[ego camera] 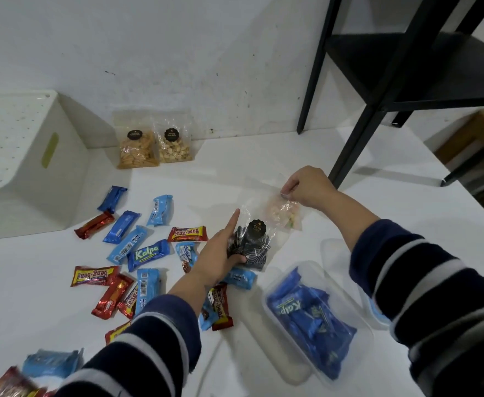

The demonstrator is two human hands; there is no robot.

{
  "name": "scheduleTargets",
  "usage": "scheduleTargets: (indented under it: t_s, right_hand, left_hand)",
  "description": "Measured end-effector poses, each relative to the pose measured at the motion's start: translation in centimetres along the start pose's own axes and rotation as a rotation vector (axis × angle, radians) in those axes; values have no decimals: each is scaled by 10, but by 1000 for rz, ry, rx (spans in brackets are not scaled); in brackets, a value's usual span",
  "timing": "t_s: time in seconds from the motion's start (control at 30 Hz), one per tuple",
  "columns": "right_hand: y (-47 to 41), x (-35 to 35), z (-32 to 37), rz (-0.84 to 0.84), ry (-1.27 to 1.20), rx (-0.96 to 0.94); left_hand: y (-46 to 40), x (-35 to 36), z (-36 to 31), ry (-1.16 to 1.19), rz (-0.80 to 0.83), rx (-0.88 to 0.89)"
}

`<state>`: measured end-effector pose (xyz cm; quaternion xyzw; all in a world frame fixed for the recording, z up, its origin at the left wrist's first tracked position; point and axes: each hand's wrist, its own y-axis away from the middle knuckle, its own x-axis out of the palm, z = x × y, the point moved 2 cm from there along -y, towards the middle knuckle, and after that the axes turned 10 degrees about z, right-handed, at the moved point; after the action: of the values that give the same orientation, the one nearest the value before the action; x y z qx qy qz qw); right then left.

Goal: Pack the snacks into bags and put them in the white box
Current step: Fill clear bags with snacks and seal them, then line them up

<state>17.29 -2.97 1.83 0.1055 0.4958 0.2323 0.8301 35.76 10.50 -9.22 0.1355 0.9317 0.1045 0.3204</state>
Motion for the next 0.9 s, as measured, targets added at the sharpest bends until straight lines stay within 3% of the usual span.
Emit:
scheduleTargets:
  t_s: [0.2,0.5,0.73,0.9]
  right_hand:
    - [5,4,4,95,-30,-67]
    - [3,13,8,-3,-27,-3]
    - [5,15,20,83,-77,-84]
    - [0,18,20,-2,-56,-65]
  left_hand:
    - [2,3,-1,-2,-2,-1]
    - [5,6,-4,-20,16,-14]
    - [6,7,-5,-8,7,-21]
    - [8,7,-7,-8,6,-25]
